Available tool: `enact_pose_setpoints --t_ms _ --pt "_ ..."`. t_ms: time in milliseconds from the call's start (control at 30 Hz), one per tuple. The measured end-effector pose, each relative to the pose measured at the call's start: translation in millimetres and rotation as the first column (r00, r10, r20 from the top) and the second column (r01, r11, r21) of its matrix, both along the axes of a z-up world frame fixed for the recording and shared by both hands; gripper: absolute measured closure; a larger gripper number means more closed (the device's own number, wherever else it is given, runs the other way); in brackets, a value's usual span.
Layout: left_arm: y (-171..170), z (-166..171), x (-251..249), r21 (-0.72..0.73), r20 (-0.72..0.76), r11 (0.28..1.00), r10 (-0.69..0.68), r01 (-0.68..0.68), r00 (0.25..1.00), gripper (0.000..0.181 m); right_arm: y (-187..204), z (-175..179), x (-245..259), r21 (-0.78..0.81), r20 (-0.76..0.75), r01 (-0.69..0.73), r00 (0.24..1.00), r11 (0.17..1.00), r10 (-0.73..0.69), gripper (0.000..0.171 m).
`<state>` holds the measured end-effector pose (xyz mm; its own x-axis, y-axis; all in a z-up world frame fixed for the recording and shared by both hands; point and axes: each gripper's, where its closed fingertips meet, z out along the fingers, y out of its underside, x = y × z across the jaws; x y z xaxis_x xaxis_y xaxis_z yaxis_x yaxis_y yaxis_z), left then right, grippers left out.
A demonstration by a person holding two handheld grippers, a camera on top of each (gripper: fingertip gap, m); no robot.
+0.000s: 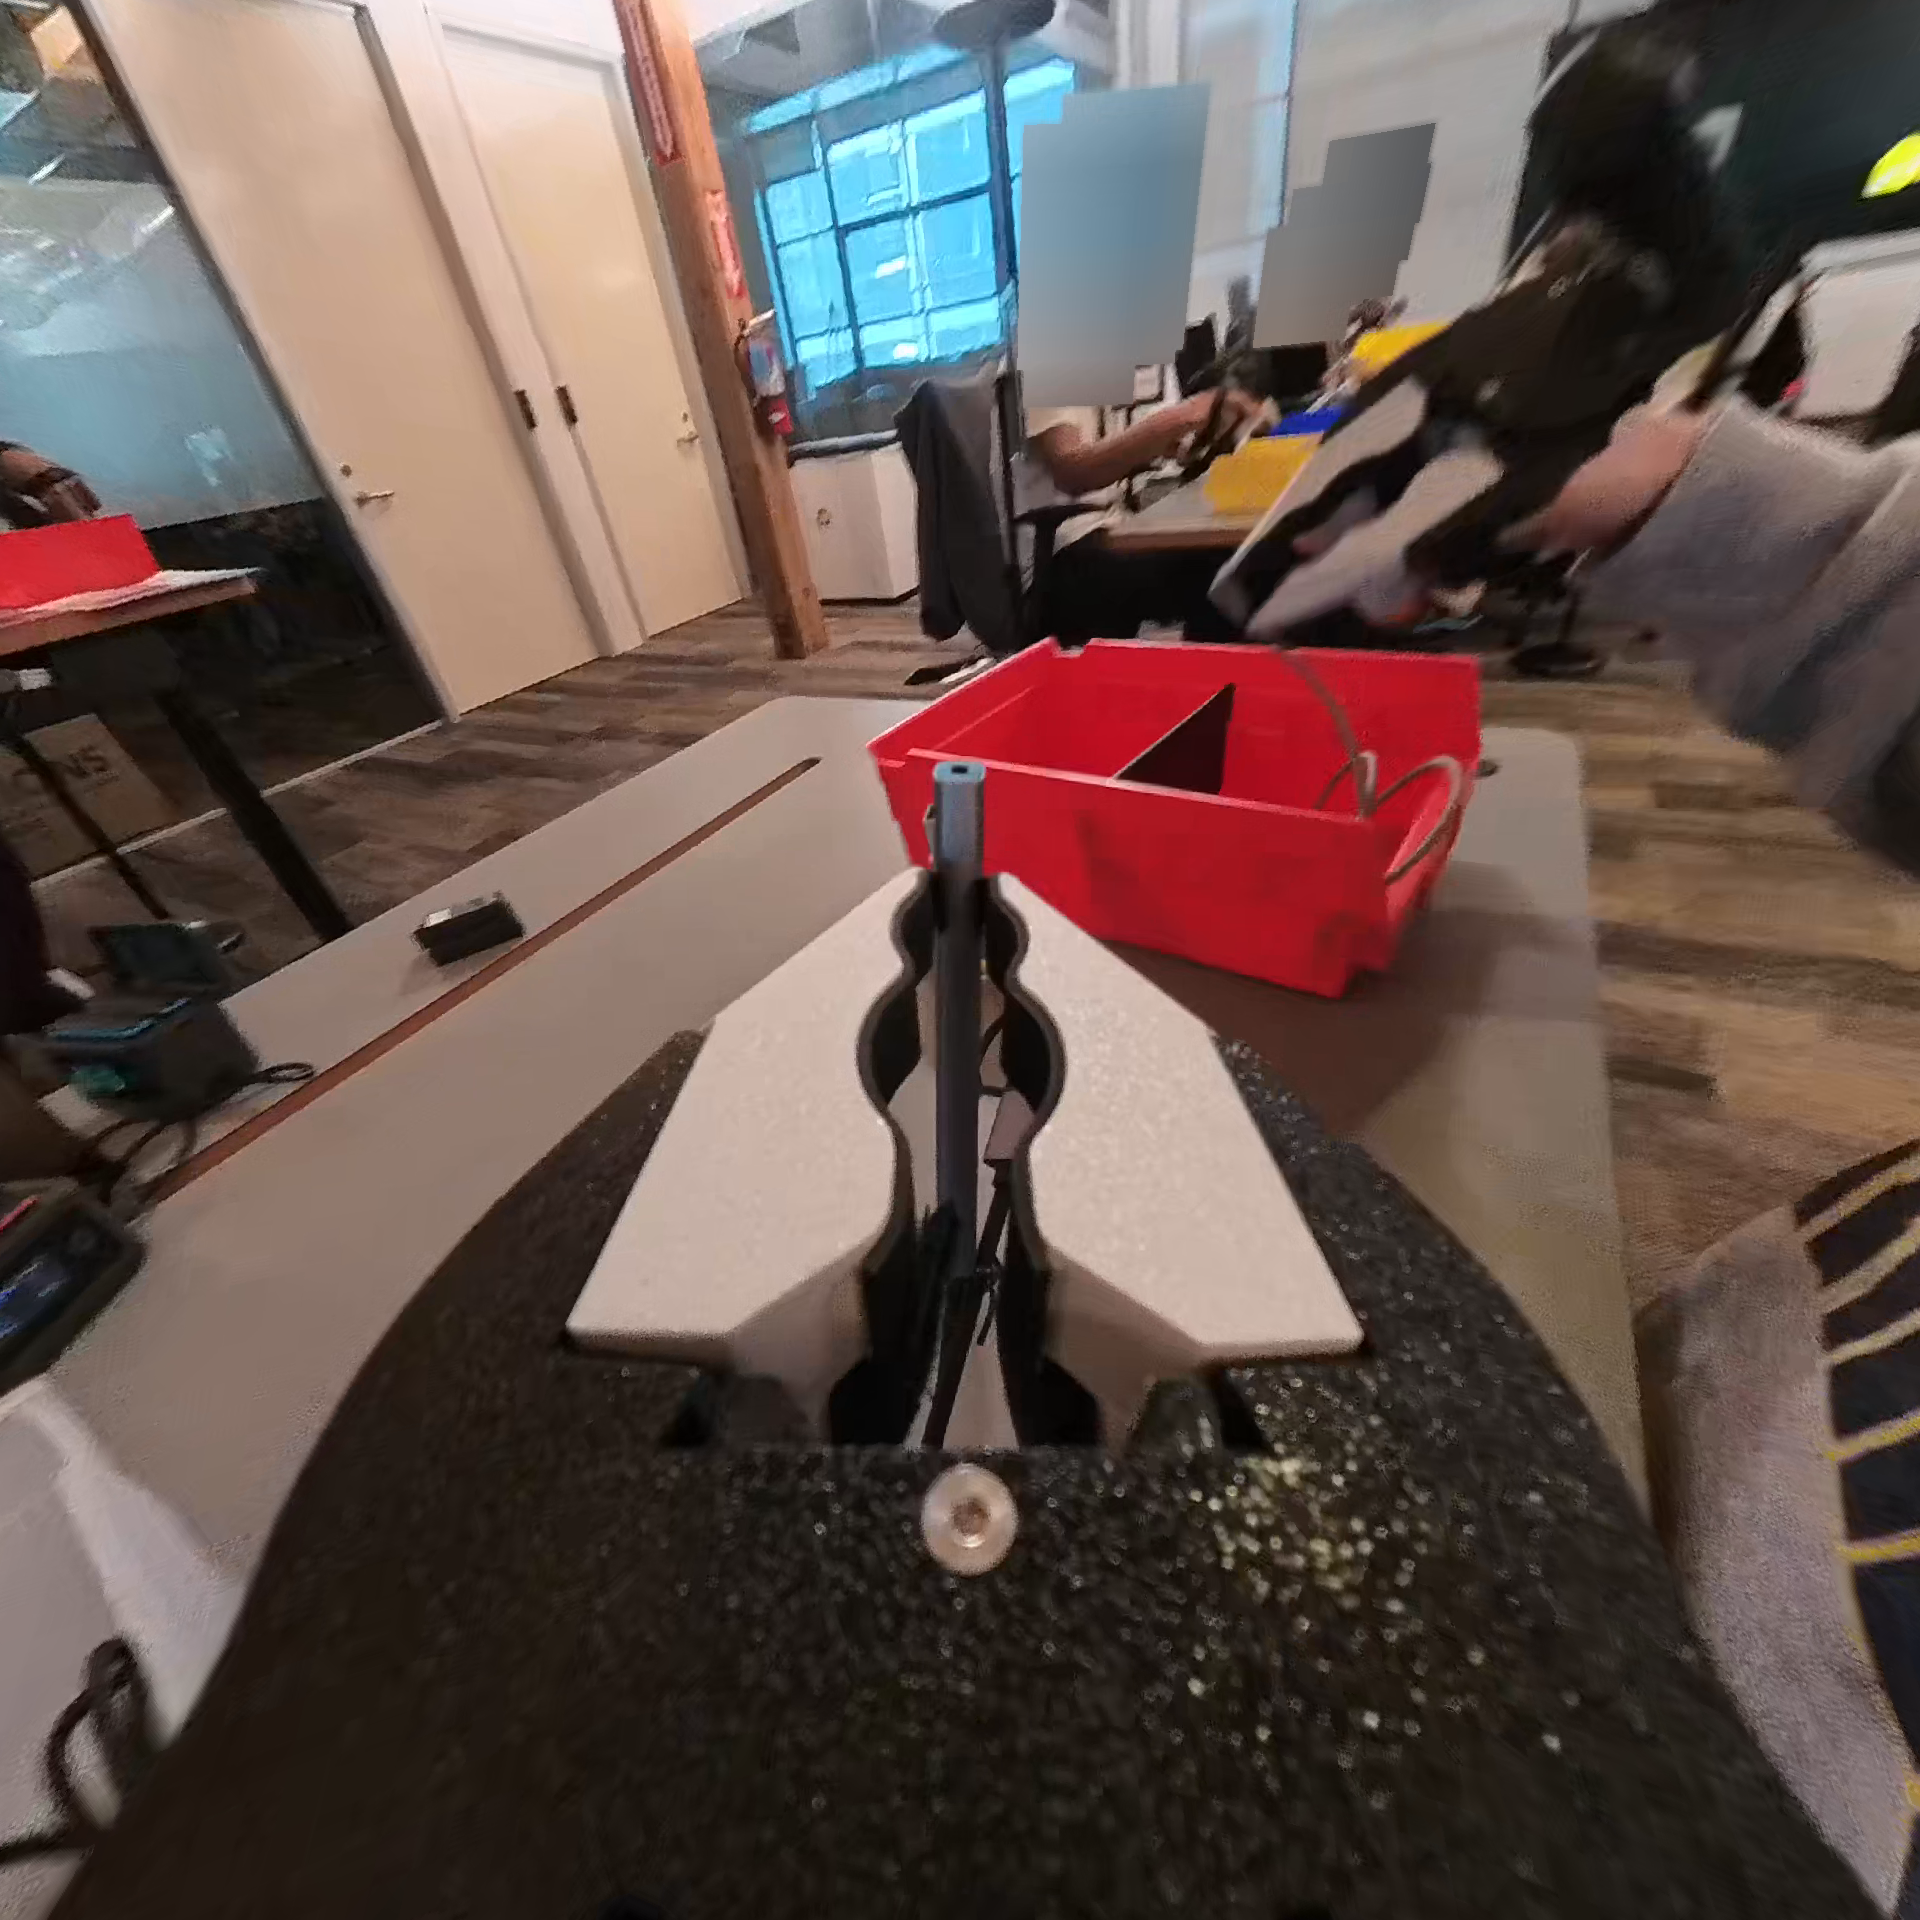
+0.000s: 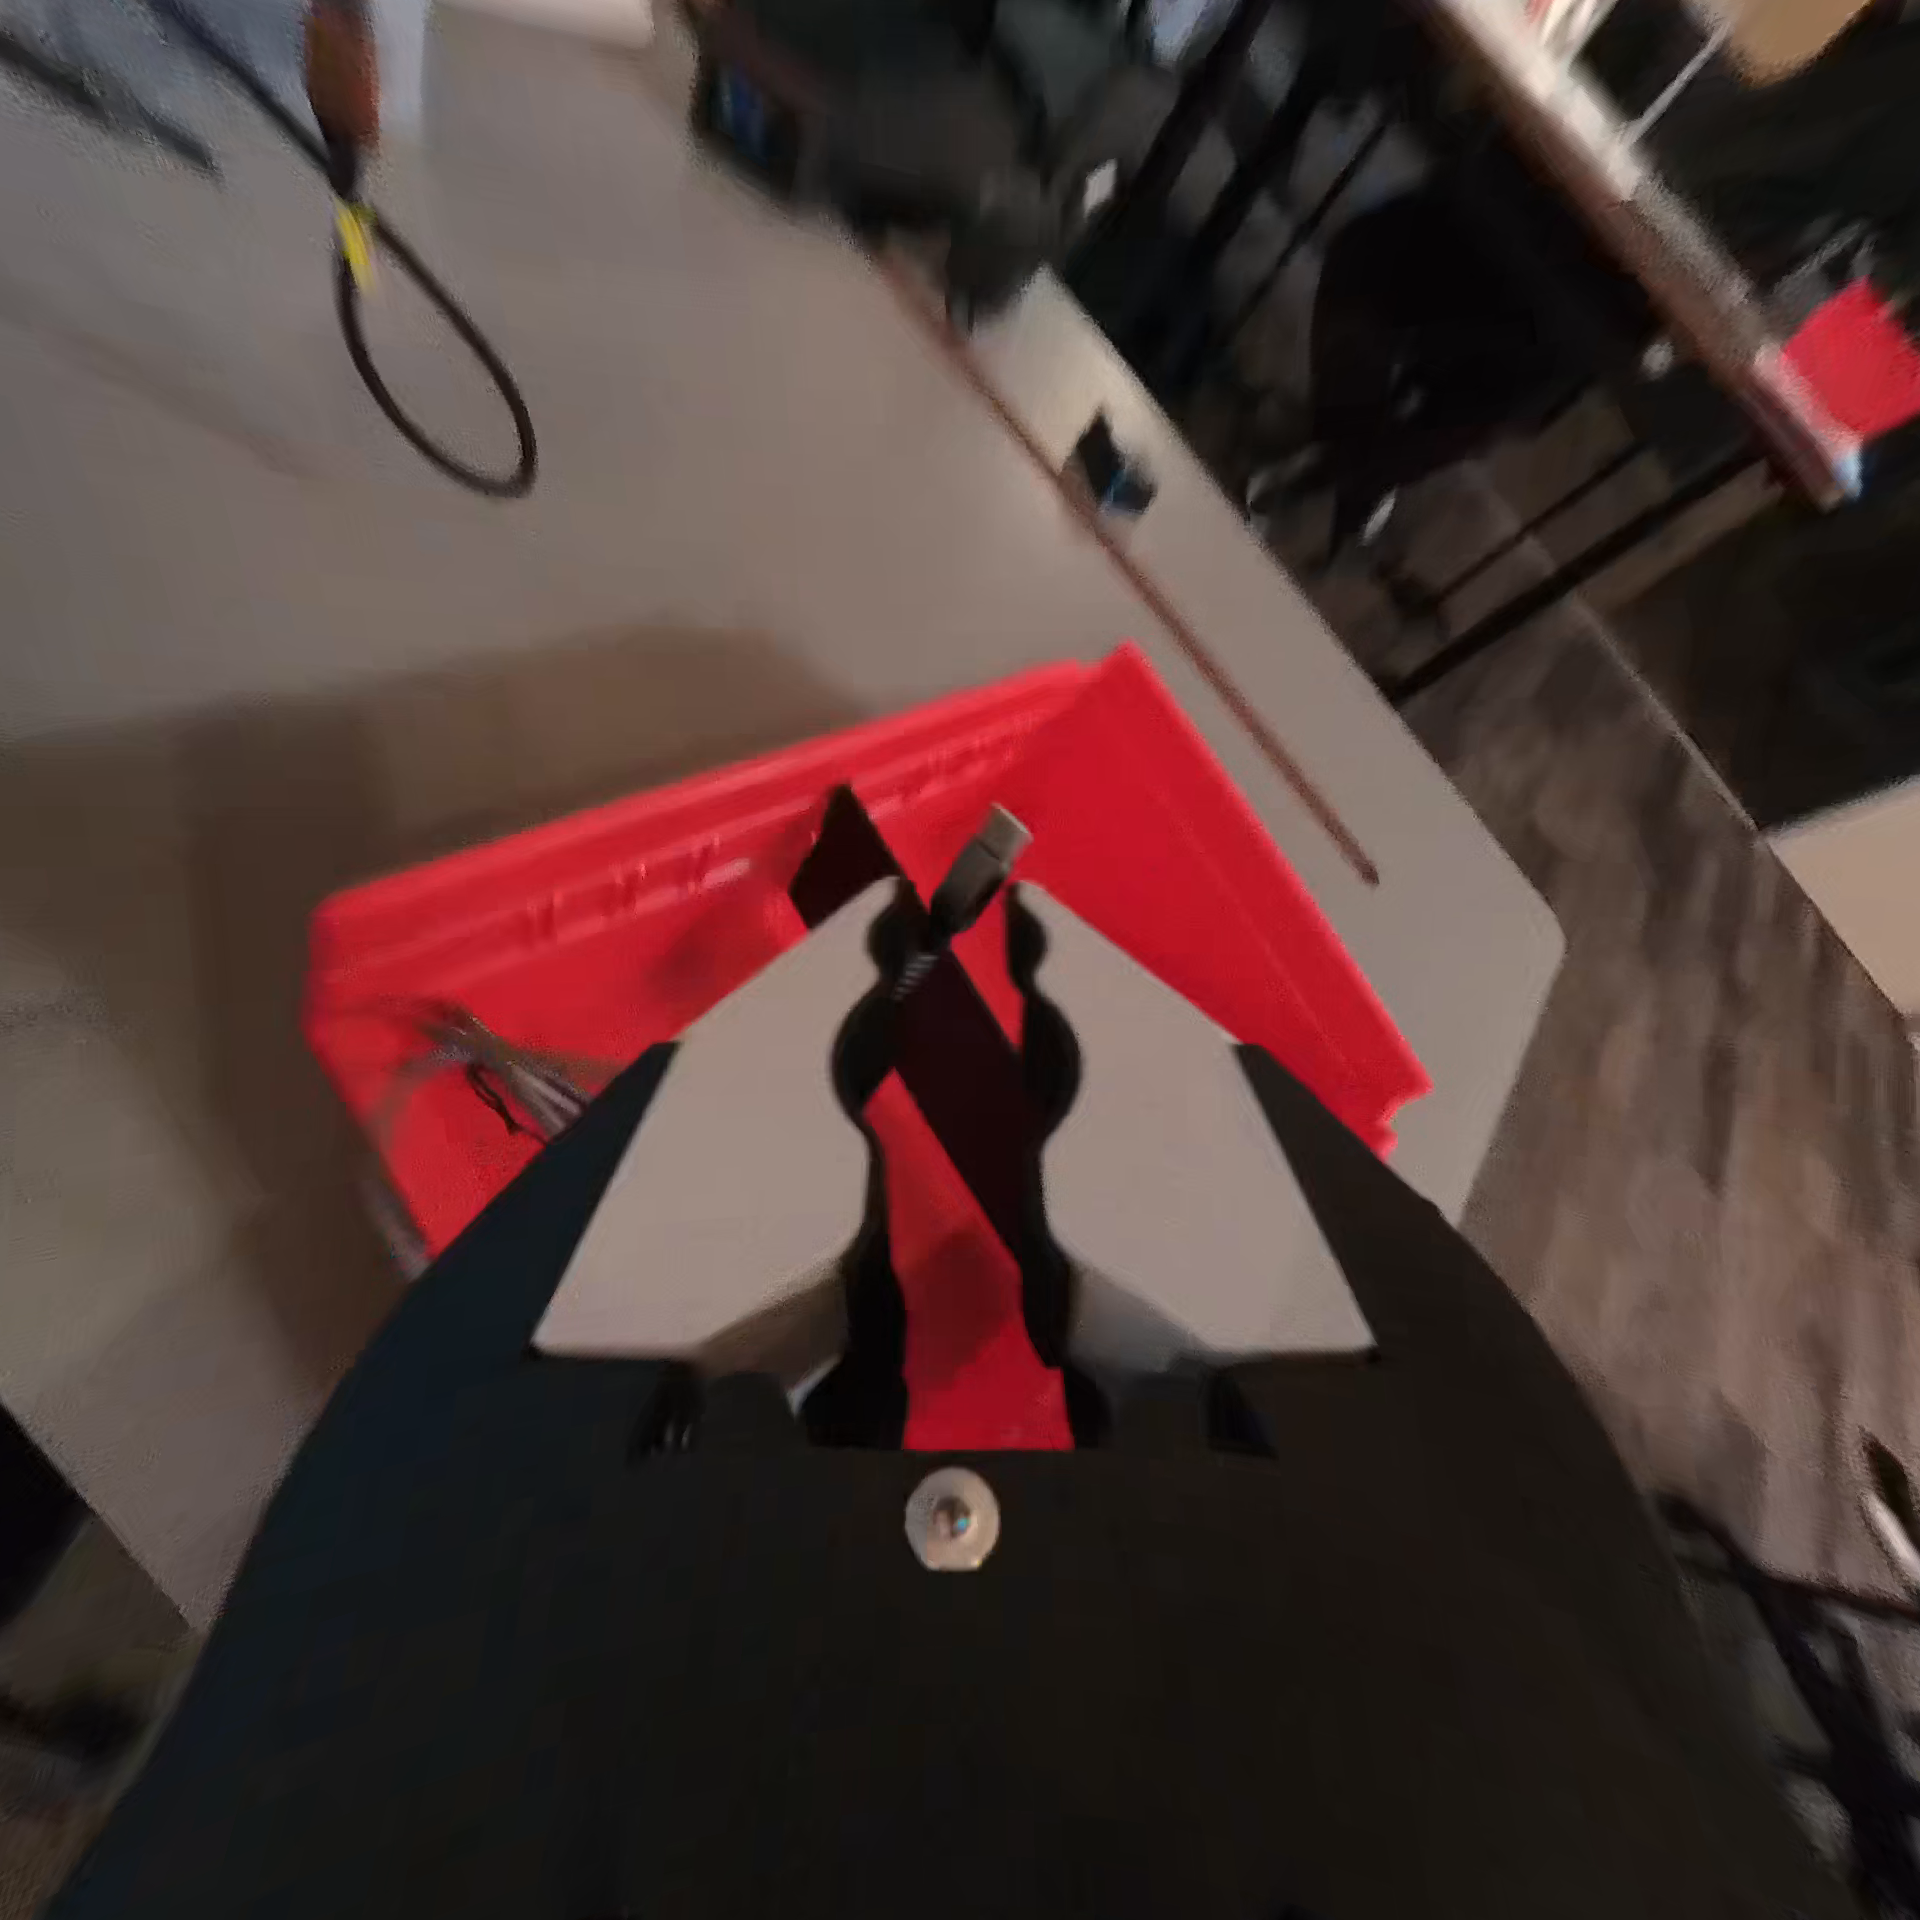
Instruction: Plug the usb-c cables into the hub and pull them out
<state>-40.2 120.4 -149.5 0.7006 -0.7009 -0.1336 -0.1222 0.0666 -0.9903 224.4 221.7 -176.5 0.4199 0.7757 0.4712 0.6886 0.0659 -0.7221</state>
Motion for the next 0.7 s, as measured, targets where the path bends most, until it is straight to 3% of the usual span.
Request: enact_pose_setpoints --t_ms 67,133,200,267,333,500,633,700 --pt "-3 10 8 0.001 0.075 0.997 -0.079 0.079 0.994 0.175 -12 7 -18 0.058 0.048 -0.002 0.999 0.998 -0.001 0.126" --pt "-9 26 16 0.02 0.17 0.985 -0.171 0.17 0.97 0.175 -50 29 -69 0.105 -0.03 -0.165 0.985 0.981 0.169 0.125" --pt "-13 36 24 0.034 0.222 0.968 -0.25 0.248 0.942 0.175 -93 39 -122 0.101 -0.111 -0.359 0.923 0.928 0.369 0.129" --pt "-17 35 33 0.045 0.201 0.952 -0.306 0.303 0.931 0.175 -112 38 -158 0.13 -0.11 -0.45 0.879 0.884 0.464 0.13" --pt "-19 28 43 0.039 0.145 0.944 -0.33 0.328 0.933 0.175 -118 37 -180 0.175 -0.097 -0.494 0.852 0.852 0.514 0.137" --pt "-39 24 64 0.103 0.06 0.903 -0.425 0.418 0.903 0.175 -124 5 -206 0.002 -0.047 -0.585 0.81 0.811 0.584 0.144" --pt "-43 22 65 0.117 0.028 0.899 -0.428 0.422 0.903 0.175 -129 -4 -211 -0.022 -0.014 -0.631 0.775 0.775 0.631 0.165" --pt "-40 3 63 0.06 -0.11 0.914 -0.393 0.4 0.913 0.174 -126 -13 -206 -0.038 0.055 -0.625 0.778 0.78 0.626 0.166"
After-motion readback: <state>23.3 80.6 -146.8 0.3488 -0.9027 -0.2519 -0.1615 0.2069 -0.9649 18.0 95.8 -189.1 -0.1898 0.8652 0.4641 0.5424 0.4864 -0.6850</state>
